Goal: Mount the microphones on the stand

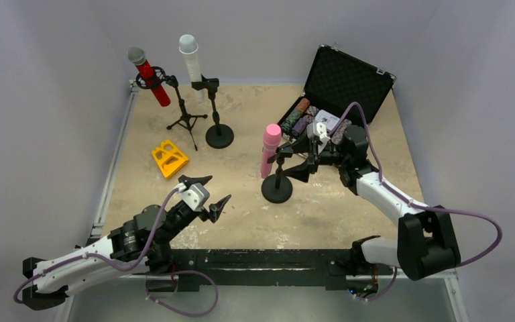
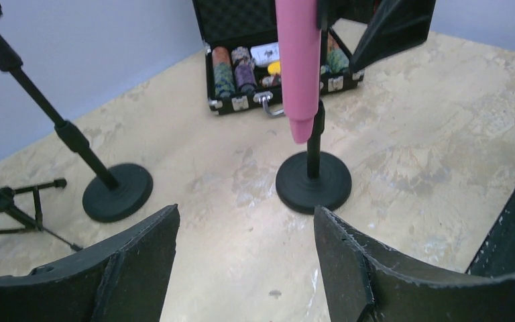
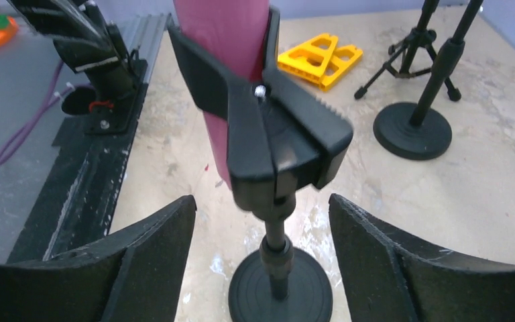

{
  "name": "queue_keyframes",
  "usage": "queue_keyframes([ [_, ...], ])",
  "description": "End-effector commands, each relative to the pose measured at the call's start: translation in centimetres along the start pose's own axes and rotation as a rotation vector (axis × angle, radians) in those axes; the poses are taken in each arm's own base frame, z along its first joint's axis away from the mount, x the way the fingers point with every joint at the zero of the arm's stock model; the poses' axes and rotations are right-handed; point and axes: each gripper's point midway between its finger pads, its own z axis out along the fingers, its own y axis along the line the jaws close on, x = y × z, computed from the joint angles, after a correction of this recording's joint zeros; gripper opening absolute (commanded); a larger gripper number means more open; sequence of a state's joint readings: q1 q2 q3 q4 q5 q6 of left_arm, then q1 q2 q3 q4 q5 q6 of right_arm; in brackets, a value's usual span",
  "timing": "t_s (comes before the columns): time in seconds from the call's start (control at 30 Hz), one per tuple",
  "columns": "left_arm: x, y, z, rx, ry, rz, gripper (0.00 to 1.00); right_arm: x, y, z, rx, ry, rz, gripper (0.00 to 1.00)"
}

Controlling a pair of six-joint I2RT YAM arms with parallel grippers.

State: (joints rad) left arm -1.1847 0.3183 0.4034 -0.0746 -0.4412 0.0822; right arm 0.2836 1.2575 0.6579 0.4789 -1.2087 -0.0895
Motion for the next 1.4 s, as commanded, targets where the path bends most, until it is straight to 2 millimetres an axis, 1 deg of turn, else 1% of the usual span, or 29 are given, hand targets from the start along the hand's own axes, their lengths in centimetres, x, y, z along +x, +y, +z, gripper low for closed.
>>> queue_keyframes([
  [0.0, 1.2, 1.2, -1.7, -0.028, 0.103, 0.002, 0.77, -4.6, 0.2, 1.1, -0.051, -0.097, -0.041, 0.73],
  [0.07, 1.1, 1.3, -1.9, -0.031, 0.109, 0.0, 0.77, -4.5, 0.3, 1.6, -0.063, -0.097, -0.027, 0.69],
  [0.13, 0.9, 1.4, -2.0, -0.032, 0.11, -0.003, 0.76, -4.4, 0.2, 2.0, -0.075, -0.096, -0.013, 0.62],
  [0.17, 0.7, 1.4, -2.0, -0.031, 0.109, -0.006, 0.76, -4.3, 0.2, 2.1, -0.081, -0.097, -0.005, 0.57],
  [0.37, 0.4, 1.6, -2.4, -0.033, 0.114, -0.015, 0.75, -4.1, 0.6, 2.2, -0.117, -0.118, -0.003, 0.17],
  [0.43, 0.4, 1.7, -2.5, -0.036, 0.118, -0.016, 0.75, -4.5, 0.5, 2.4, -0.123, -0.137, -0.017, 0.1],
  [0.5, 0.2, 1.9, -2.7, -0.041, 0.118, -0.016, 0.75, -5.1, 0.3, 2.7, -0.131, -0.16, -0.023, 0.05],
  [0.6, -0.1, 2.3, -3.1, -0.055, 0.112, -0.019, 0.75, -6.6, -0.4, 3.5, -0.147, -0.2, -0.032, 0.02],
  [0.7, -0.4, 2.7, -3.5, -0.072, 0.102, -0.055, 0.74, -8.7, -1.7, 4.7, -0.159, -0.246, -0.036, 0.01],
  [0.83, -0.6, 3.4, -4.2, -0.101, 0.107, -0.068, 0.74, -12.1, -4.3, 6.8, -0.178, -0.305, -0.072, 0.01],
  [1.0, -0.6, 3.9, -4.5, -0.124, 0.113, -0.078, 0.73, -13.9, -7.8, 8.9, -0.159, -0.321, -0.095, 0.01],
  [1.1, -0.6, 4.1, -4.5, -0.133, 0.114, -0.077, 0.73, -14.0, -10.6, 10.0, -0.09, -0.316, -0.11, 0.02],
  [1.17, -0.6, 4.1, -4.5, -0.135, 0.115, -0.076, 0.73, -13.4, -12.2, 10.6, -0.058, -0.316, -0.088, 0.02],
  [1.37, -0.6, 4.2, -4.5, -0.143, 0.113, -0.076, 0.73, -11.6, -14.0, 11.1, 0.015, -0.296, -0.033, 0.04],
])
